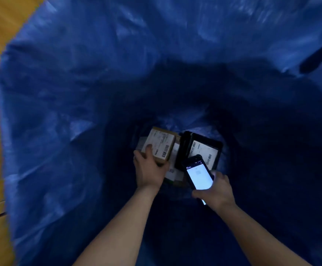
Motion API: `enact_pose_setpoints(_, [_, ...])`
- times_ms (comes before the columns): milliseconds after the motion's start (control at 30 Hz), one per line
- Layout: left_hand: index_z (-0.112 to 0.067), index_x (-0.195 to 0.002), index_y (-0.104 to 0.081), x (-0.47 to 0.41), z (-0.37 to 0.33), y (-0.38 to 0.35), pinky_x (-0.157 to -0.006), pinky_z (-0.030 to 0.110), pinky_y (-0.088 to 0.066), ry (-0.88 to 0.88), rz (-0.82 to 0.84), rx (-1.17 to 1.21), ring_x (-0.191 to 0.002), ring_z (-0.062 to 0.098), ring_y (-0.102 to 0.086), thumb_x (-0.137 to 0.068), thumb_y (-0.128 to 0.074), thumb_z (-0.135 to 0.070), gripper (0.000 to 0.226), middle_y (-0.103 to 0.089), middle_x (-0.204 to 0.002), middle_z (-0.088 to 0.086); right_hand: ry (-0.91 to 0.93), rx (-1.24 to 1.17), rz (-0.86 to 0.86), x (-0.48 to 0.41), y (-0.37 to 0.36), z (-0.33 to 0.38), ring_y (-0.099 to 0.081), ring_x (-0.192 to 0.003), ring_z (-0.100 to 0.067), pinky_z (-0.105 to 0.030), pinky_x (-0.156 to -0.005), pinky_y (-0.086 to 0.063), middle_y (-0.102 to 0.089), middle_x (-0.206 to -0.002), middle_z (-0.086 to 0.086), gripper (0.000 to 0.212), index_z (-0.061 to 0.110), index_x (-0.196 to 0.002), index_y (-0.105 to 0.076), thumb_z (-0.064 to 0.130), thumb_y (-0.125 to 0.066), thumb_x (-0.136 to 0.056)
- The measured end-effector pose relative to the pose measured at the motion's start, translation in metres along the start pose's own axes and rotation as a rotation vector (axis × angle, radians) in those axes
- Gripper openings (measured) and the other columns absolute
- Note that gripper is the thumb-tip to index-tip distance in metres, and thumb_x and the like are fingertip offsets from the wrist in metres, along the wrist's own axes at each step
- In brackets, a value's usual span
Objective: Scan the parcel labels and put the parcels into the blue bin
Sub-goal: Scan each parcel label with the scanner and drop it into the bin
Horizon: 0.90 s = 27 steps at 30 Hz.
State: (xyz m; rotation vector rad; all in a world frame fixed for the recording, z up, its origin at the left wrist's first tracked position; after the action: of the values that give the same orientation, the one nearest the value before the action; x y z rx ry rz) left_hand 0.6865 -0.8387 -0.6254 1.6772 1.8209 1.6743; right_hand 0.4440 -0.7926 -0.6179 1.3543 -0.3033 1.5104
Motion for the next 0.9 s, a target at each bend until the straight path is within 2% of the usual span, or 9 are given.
enact_pose_setpoints(100, [-0.020,-0.147,-0.028,-0.016,0.011,-0.019,-0.108,0.038,-0.037,0.015,0.001,0.032,-0.126,0.030,-0.029,-0.080,-0.074,-0.040,0.084,-0.022,-0.134,0.010,0.018,0.009,0.003,-0.023,-0.010,-0.001,-0.050,-0.105,-0.023,-0.048,-0.094,-0.047,-0.042,-0.120,-0.004,0.087,0.014,-0.132,-0.044,0.023,-0.085,-0.056])
enact_pose_setpoints(200, [-0.025,-0.153,-0.015,-0.020,0.023,-0.036,-0.113,0.038,-0.028,0.060,0.103,-0.028,-0.133,0.030,-0.021,-0.080,-0.073,-0.046,0.095,-0.014,-0.141,0.010,0.013,0.003,0.004,-0.030,-0.011,0.000,-0.049,-0.110,-0.024,-0.047,-0.096,-0.046,-0.041,-0.123,-0.005,0.089,0.014,-0.134,-0.042,0.023,-0.085,-0.056])
enact_pose_setpoints(367, [-0.031,-0.152,-0.008,-0.001,0.018,-0.020,-0.115,0.047,-0.028,0.062,0.184,-0.223,-0.144,0.033,-0.003,-0.082,-0.069,-0.049,0.094,0.008,-0.156,0.008,-0.003,-0.033,0.007,0.001,0.006,0.002,-0.044,-0.097,-0.016,-0.045,-0.096,-0.045,-0.035,-0.109,0.003,0.087,0.018,-0.133,-0.042,0.022,-0.084,-0.057])
enact_pose_setpoints(567, [-0.025,-0.146,-0.028,0.052,-0.042,0.050,-0.104,0.041,-0.041,-0.058,0.135,-0.275,-0.134,0.028,-0.026,-0.086,-0.066,-0.039,0.072,-0.020,-0.150,0.009,0.002,-0.122,-0.034,0.092,0.052,0.015,-0.051,-0.107,-0.021,-0.046,-0.097,-0.046,-0.037,-0.112,0.005,0.093,0.018,-0.136,-0.042,0.022,-0.084,-0.053])
enact_pose_setpoints(700, [-0.023,-0.144,-0.033,0.108,-0.091,0.100,-0.100,0.037,-0.044,-0.155,0.140,-0.279,-0.129,0.026,-0.037,-0.089,-0.064,-0.037,0.065,-0.035,-0.142,0.008,0.023,-0.214,-0.076,0.178,0.097,0.023,-0.055,-0.099,-0.017,-0.041,-0.087,-0.051,-0.046,-0.112,0.003,0.089,0.021,-0.127,-0.050,0.026,-0.080,-0.043])
enact_pose_setpoints(833, [-0.026,-0.140,-0.037,0.174,-0.146,0.149,-0.099,0.032,-0.044,-0.298,0.101,-0.270,-0.127,0.020,-0.040,-0.090,-0.062,-0.035,0.057,-0.042,-0.133,-0.001,0.097,-0.265,-0.149,0.269,0.151,0.023,-0.054,-0.089,-0.007,-0.032,-0.076,-0.051,-0.045,-0.108,0.007,0.089,0.025,-0.121,-0.050,0.037,-0.074,-0.035])
enact_pose_setpoints(900, [-0.026,-0.139,-0.038,0.214,-0.171,0.169,-0.097,0.032,-0.044,-0.368,0.086,-0.253,-0.125,0.019,-0.041,-0.091,-0.060,-0.033,0.053,-0.044,-0.130,-0.003,0.130,-0.285,-0.194,0.316,0.176,0.015,-0.049,-0.084,0.001,-0.016,-0.064,-0.043,-0.040,-0.108,0.011,0.087,0.029,-0.123,-0.044,0.035,-0.077,-0.043])
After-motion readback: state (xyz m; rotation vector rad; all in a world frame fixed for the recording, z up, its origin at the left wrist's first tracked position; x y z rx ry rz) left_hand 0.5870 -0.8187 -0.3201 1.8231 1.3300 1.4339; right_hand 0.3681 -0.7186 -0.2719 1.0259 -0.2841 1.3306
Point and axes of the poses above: each hand's wrist, its own x-axis away from the middle knuckle, its own y-axis out of the back of the hand, z = x × y, the point moved 10 cm from there along -x, towards the middle knuckle
